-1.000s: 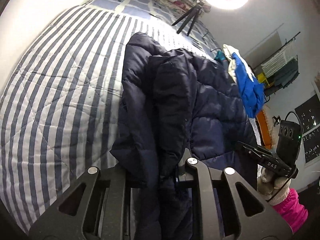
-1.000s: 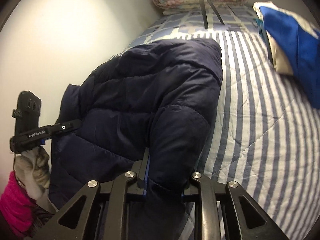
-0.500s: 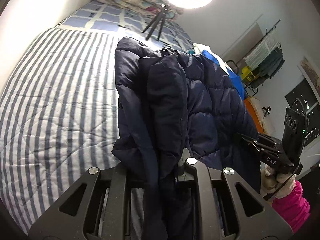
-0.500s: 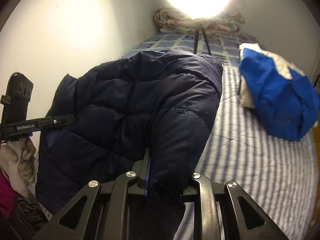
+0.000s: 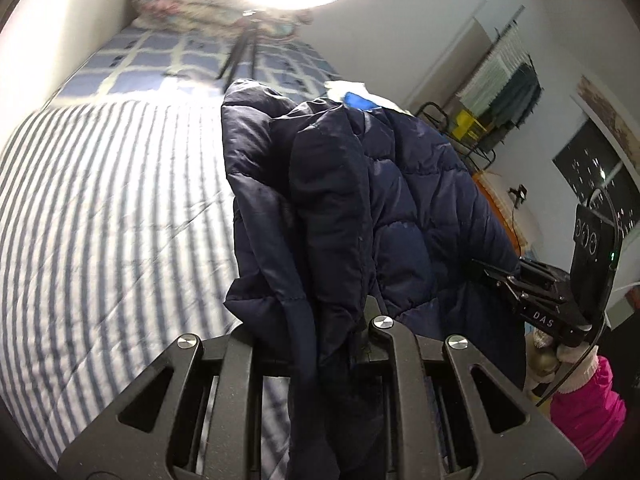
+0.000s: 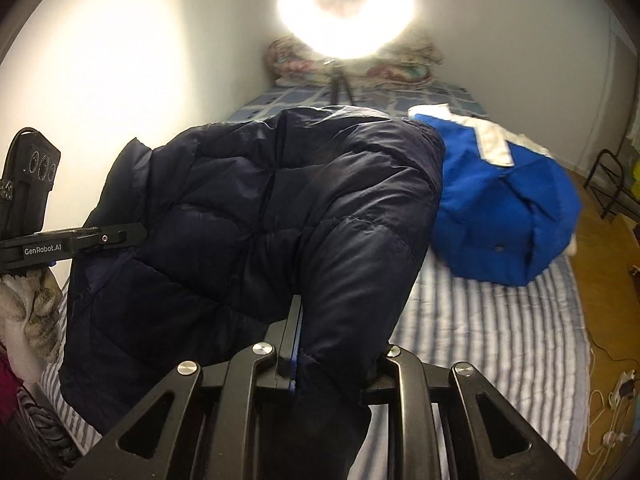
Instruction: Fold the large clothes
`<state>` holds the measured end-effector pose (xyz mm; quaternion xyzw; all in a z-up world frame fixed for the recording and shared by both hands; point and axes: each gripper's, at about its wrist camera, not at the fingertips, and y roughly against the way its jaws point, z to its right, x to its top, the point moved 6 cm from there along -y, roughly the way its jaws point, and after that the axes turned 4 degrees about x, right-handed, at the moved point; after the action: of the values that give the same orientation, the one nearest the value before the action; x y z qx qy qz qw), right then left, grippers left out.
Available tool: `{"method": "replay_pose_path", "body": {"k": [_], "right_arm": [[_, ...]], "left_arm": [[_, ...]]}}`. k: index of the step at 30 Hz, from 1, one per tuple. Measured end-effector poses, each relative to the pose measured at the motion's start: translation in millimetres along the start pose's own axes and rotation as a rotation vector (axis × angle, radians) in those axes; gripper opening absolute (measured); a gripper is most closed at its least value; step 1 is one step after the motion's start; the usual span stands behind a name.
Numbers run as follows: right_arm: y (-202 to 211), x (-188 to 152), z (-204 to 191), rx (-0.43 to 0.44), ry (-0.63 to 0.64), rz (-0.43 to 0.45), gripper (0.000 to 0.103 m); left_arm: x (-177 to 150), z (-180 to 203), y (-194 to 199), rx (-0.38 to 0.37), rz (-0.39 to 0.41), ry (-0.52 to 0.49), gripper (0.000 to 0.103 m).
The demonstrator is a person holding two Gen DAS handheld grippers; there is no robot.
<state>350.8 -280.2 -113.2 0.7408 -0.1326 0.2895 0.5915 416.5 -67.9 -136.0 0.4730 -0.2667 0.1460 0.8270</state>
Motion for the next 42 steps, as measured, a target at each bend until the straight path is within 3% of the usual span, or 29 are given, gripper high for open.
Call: {"method": "replay_pose_path", "body": {"k": [9,19,27,32,35,38,40,41,42], "right_arm": [[23.4,40.1,80.6,-0.114,0.011,0.051,0.018],[33.6,125.8,182.2,-0.277,0.043,0.149,0.018],[7.9,189.1,248.1,-0.379,0.06,0.199,0.018],[-27.0,209.7,277.0,-0.413,0.041,0.205,0.018],[-50.0,205.0,291.3,-0.429,0.033,0.174,0.018],[-80.7,197.3,303.6,-0.482,0.051,0.084,0.025],[-98.0,193.1,312.1,-0.551,0.058,0.015,0.039],[-101.7,189.9,315.7,-0.586,0.058,-0.005,0.046],[-100.5,188.8,318.0,-0.637,0.062,-0.001,0.06]], "left_arm": [[61.5,72.9,-52.9,-0.056,0.032,-0.108,0.015],[162.0,148.6,-122.9,-0.092,0.103,-0.201,0.015],[239.4,180.5,-184.6,-0.057,0.175,-0.246,0.015],[263.2,184.6,-219.5,-0.021,0.198,-0.247,0.015],[268.5,181.5,-247.7,-0.009,0.167,-0.228,0.015],[263.1,166.9,-277.1,0.047,0.104,-0.204,0.019],[260.1,159.3,-291.0,0.102,0.091,-0.193,0.025],[258.7,156.5,-294.1,0.117,0.089,-0.184,0.033],[257.0,153.3,-295.2,0.13,0.09,-0.175,0.044]]}}
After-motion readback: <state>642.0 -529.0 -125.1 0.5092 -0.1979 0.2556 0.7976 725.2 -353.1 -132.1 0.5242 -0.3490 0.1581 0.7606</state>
